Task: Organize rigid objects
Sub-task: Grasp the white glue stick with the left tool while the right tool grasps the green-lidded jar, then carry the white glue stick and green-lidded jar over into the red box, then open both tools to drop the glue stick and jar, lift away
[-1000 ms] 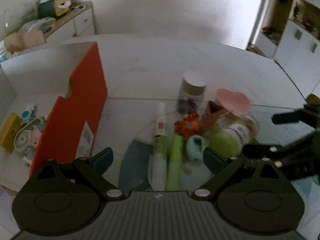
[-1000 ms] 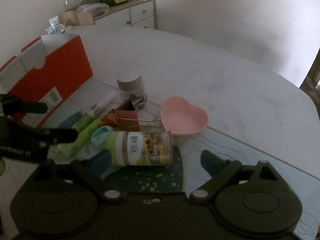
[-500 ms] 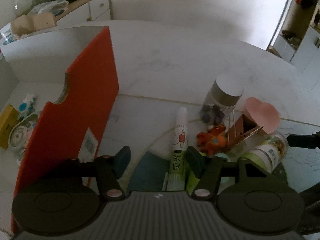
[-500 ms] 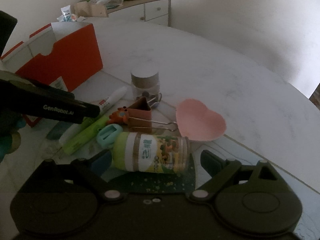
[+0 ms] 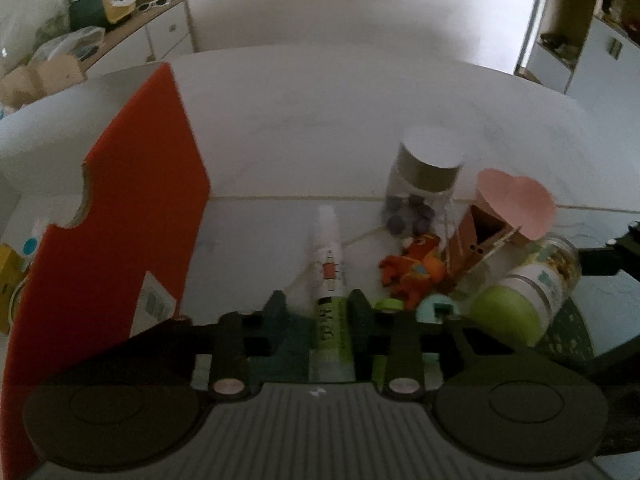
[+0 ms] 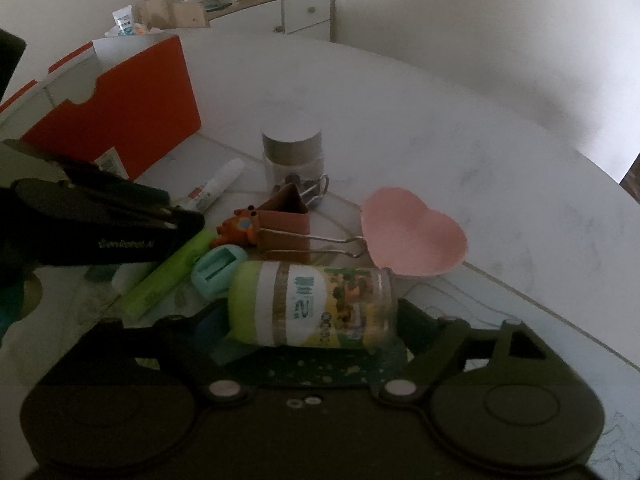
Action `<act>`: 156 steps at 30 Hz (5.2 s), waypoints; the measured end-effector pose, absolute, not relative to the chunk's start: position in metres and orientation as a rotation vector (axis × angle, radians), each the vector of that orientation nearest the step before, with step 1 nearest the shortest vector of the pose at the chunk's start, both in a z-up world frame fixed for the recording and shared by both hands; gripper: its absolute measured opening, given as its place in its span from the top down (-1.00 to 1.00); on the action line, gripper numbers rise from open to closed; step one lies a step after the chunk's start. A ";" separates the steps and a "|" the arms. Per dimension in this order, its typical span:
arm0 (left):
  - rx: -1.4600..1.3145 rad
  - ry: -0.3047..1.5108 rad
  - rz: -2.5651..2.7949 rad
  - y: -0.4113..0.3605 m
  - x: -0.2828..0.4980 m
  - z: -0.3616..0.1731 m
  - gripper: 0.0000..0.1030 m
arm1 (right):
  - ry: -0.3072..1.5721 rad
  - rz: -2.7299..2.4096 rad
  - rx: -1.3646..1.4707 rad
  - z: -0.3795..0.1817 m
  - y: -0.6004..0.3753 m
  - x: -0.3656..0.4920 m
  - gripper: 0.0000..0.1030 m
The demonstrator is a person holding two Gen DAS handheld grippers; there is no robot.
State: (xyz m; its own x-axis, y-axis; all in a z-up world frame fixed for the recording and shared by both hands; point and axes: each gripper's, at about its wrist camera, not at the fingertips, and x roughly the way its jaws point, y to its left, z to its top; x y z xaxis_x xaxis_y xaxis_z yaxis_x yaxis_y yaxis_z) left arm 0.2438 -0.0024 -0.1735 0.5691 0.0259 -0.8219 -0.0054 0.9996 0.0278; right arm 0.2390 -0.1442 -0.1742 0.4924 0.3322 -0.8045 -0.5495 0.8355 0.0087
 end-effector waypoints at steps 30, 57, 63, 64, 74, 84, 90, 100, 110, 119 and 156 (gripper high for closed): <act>-0.036 0.988 -0.095 0.002 0.190 -0.116 0.67 | 0.904 0.456 -0.181 -0.119 -0.158 0.173 -0.57; -0.064 0.891 -0.122 0.093 0.154 -0.034 0.67 | 0.820 0.505 -0.183 -0.046 -0.064 0.133 -0.57; -0.063 0.890 -0.115 0.131 0.159 -0.027 0.67 | 0.801 0.526 -0.200 -0.040 -0.029 0.134 -0.57; -0.064 0.890 -0.112 0.137 0.160 -0.026 0.67 | 0.800 0.530 -0.202 -0.039 -0.024 0.135 -0.57; -0.050 0.910 -0.076 0.202 0.175 -0.031 0.67 | 0.801 0.558 -0.220 -0.040 0.030 0.152 -0.57; -0.047 0.959 -0.051 0.253 0.211 -0.051 0.67 | 0.829 0.565 -0.252 -0.056 0.086 0.180 -0.57; -0.038 0.995 -0.034 0.271 0.235 -0.070 0.67 | 0.841 0.536 -0.310 -0.077 0.116 0.205 -0.57; 0.006 1.057 -0.007 0.280 0.267 -0.103 0.67 | 0.909 0.529 -0.375 -0.115 0.149 0.242 -0.57; 0.015 1.124 -0.010 0.283 0.285 -0.128 0.67 | 0.973 0.536 -0.397 -0.134 0.165 0.259 -0.57; 0.010 1.139 -0.002 0.286 0.287 -0.132 0.67 | 0.998 0.534 -0.404 -0.140 0.171 0.261 -0.57; -0.036 1.036 -0.013 0.275 0.246 -0.087 -0.23 | 0.900 0.583 -0.317 -0.093 0.146 0.208 -0.83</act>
State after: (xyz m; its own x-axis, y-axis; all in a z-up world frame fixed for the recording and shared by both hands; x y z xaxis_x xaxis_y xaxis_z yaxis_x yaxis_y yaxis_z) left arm 0.2462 0.2747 -0.0870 0.5096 -0.0281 -0.8599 -0.0062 0.9993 -0.0363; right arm 0.2084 0.1462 -0.0931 0.4823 0.3401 -0.8073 -0.5973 0.8018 -0.0191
